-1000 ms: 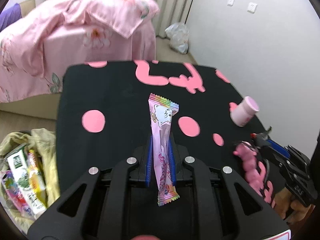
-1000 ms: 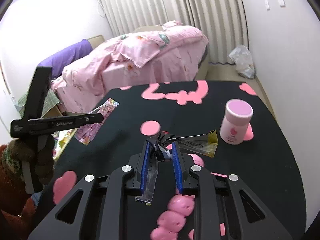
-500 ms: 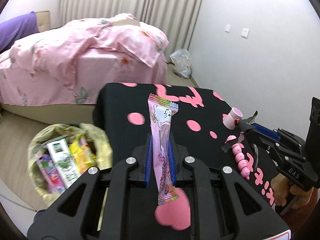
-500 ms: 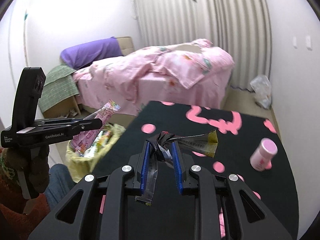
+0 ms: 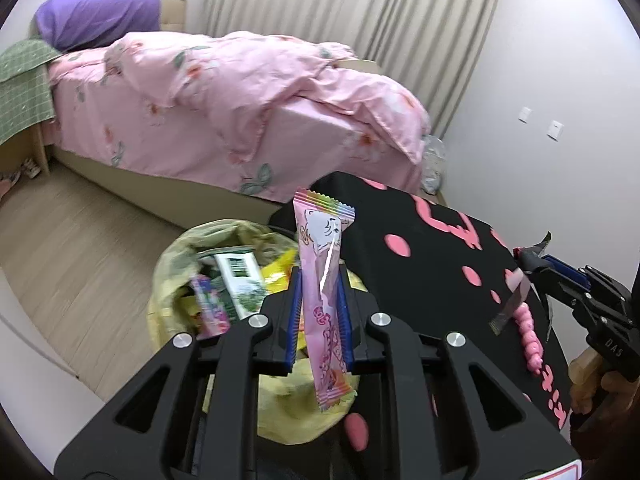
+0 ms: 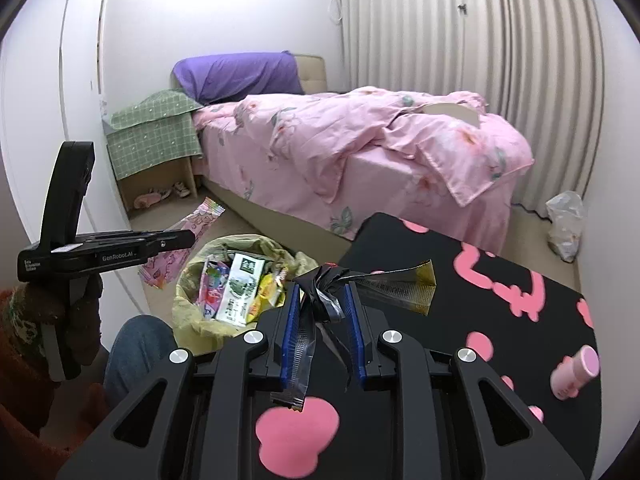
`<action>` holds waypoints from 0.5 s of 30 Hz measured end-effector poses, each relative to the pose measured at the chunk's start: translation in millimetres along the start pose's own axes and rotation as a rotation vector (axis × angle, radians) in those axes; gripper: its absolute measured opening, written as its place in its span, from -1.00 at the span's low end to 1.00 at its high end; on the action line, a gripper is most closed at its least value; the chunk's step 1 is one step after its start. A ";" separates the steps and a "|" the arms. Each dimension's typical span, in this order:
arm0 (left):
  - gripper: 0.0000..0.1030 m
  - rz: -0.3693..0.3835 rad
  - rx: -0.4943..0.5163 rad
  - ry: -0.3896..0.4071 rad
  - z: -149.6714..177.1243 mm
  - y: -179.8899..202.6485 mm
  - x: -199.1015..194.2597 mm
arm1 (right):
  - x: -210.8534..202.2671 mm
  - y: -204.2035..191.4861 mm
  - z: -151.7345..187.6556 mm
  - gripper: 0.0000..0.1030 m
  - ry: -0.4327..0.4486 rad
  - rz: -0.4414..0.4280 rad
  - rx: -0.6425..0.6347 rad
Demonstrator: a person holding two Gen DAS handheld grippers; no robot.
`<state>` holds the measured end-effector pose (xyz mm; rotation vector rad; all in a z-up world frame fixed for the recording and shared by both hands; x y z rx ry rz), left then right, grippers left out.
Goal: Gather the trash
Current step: 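Carry the pink wrapper and black wrappers into the yellow trash bag and release both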
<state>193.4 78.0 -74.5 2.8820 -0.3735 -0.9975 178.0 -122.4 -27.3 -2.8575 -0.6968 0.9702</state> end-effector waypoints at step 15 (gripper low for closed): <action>-0.71 -0.016 0.014 -0.284 48.3 -38.2 118.2 | 88.5 -19.3 -41.7 -0.56 -0.059 -0.144 0.009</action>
Point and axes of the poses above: each gripper's, at about its wrist camera, not at the fingertips, and x roughly the way its jaws point, y to its right, z to its underside, the point moved 9 cm from there along x, roughly the way its jaws point, and after that the axes turned 10 degrees about x, right-handed, at the moved point
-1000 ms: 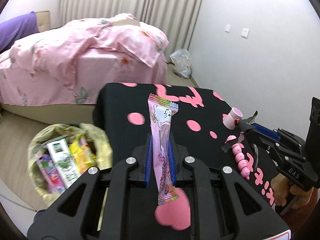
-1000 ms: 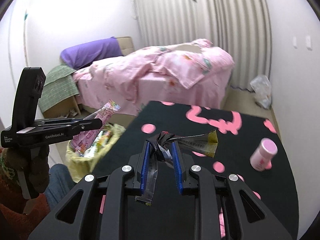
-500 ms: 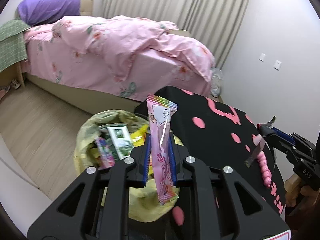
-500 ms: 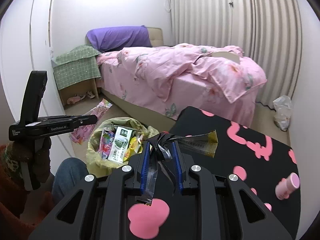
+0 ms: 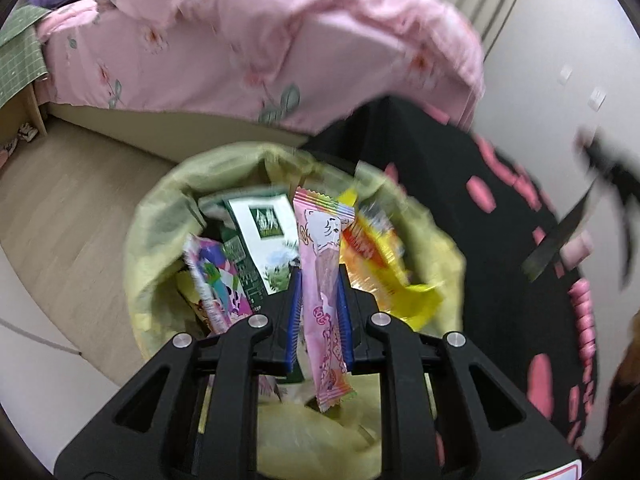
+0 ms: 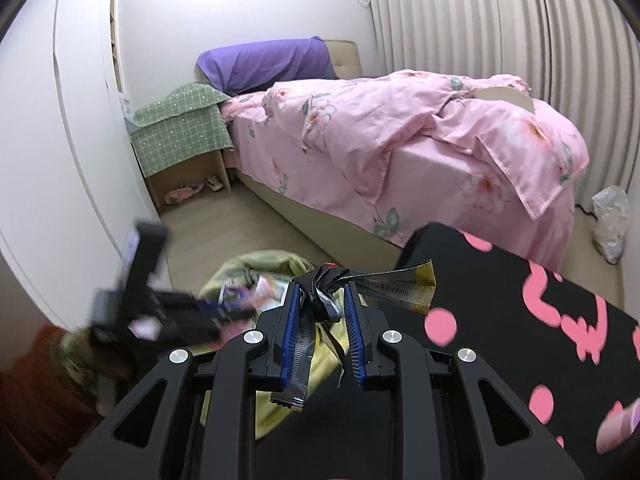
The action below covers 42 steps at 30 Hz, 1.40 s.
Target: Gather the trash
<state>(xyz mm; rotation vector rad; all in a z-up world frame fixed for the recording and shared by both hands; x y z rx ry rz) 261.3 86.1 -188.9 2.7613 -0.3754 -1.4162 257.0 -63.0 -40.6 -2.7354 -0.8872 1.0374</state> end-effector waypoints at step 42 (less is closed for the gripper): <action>0.52 -0.123 -0.242 0.250 17.1 -40.9 -121.8 | 73.3 -14.3 58.0 -0.07 -0.191 -0.037 0.046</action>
Point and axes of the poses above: each gripper's, at about its wrist camera, not at the fingertips, and x roughly the way its jaws point, y to its right, z to its underside, the point moved 9 cm from there along x, roughly the way its jaws point, and after that the axes turned 10 degrees about x, right-handed, at the moved point
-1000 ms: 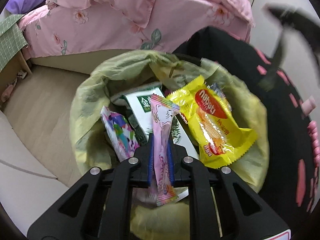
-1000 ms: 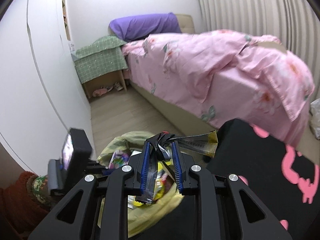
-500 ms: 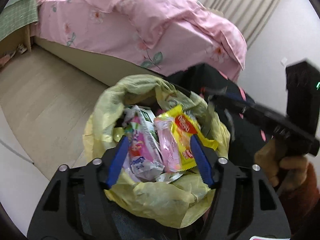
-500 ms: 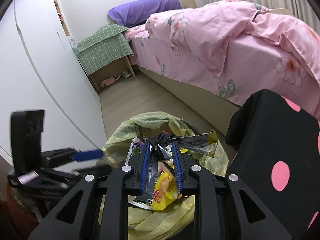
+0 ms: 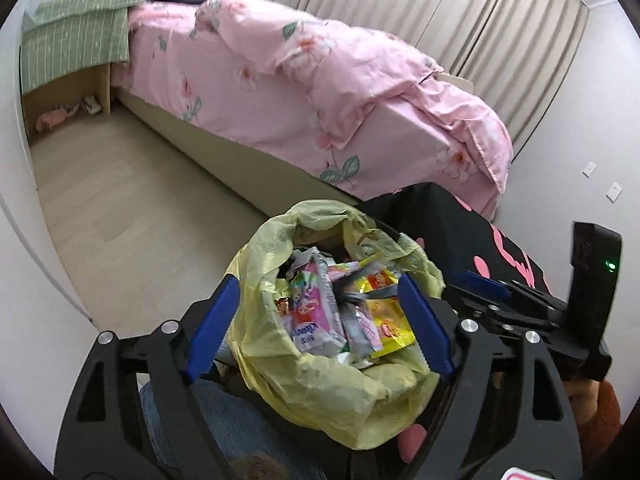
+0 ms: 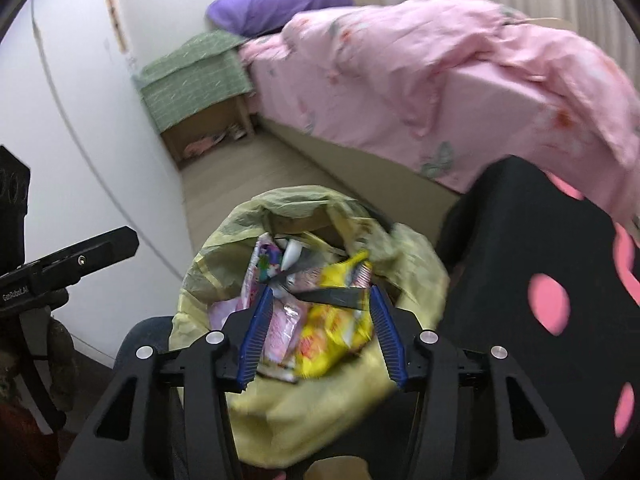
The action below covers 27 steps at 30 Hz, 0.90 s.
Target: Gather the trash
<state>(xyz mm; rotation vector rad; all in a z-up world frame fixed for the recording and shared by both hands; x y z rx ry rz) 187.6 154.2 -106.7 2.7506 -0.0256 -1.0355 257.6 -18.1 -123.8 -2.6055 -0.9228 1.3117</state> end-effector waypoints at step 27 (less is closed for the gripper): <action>0.52 -0.035 0.373 0.070 68.5 170.3 -136.5 | -260.8 27.3 141.3 -0.07 0.285 0.294 0.188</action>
Point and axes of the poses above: each gripper's, at about its wrist camera, not at the fingertips, and x roughly the way its jaws point, y to its right, z to its underside, the point moved 9 cm from there along x, roughly the way its jaws point, and after that the axes turned 10 degrees about x, right-handed, at the moved point
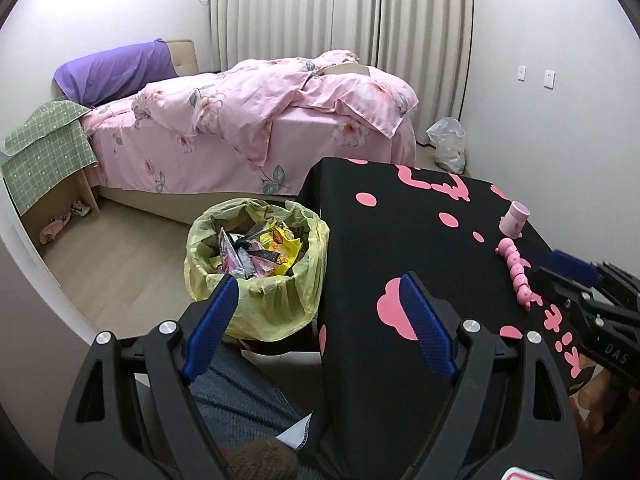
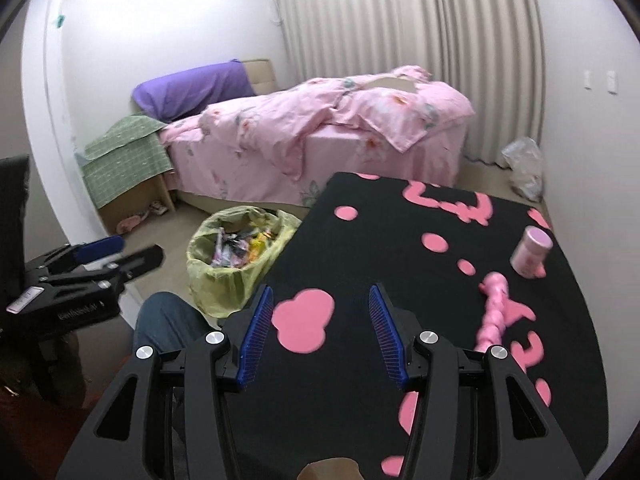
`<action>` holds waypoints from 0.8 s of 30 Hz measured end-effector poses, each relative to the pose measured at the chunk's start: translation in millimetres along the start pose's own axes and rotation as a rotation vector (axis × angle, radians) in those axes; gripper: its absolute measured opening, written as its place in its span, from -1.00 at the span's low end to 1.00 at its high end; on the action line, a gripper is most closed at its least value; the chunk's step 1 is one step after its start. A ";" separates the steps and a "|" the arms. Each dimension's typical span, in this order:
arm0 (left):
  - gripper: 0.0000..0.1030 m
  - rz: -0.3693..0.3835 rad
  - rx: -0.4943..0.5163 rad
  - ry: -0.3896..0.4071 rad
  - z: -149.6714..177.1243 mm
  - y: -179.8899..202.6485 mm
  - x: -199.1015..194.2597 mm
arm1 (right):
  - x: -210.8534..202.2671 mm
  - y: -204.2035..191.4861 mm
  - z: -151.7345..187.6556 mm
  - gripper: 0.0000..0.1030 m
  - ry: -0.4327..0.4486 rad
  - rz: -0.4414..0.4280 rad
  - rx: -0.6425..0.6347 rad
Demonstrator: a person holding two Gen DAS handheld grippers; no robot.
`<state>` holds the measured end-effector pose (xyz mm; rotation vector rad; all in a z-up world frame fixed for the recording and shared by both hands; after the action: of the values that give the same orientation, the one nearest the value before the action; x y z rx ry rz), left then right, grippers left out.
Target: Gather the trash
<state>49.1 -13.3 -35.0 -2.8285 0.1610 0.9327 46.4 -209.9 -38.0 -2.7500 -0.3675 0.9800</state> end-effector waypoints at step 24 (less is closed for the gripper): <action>0.52 0.044 0.033 -0.003 0.3 15.6 -7.2 | -22.2 0.6 5.8 -0.07 0.033 0.055 -0.016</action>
<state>40.9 -28.2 -32.8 -2.8041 0.2361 0.9351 26.1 -216.5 -29.5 -2.8015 -0.2973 0.9470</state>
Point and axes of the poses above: each gripper's, at about its wrist camera, not at the fingertips, and x roughly the way its jaws point, y to its right, z to its underside, the point moved 9 cm from there along x, roughly the way its jaws point, and after that the axes turned 10 degrees about x, right-handed, at the moved point
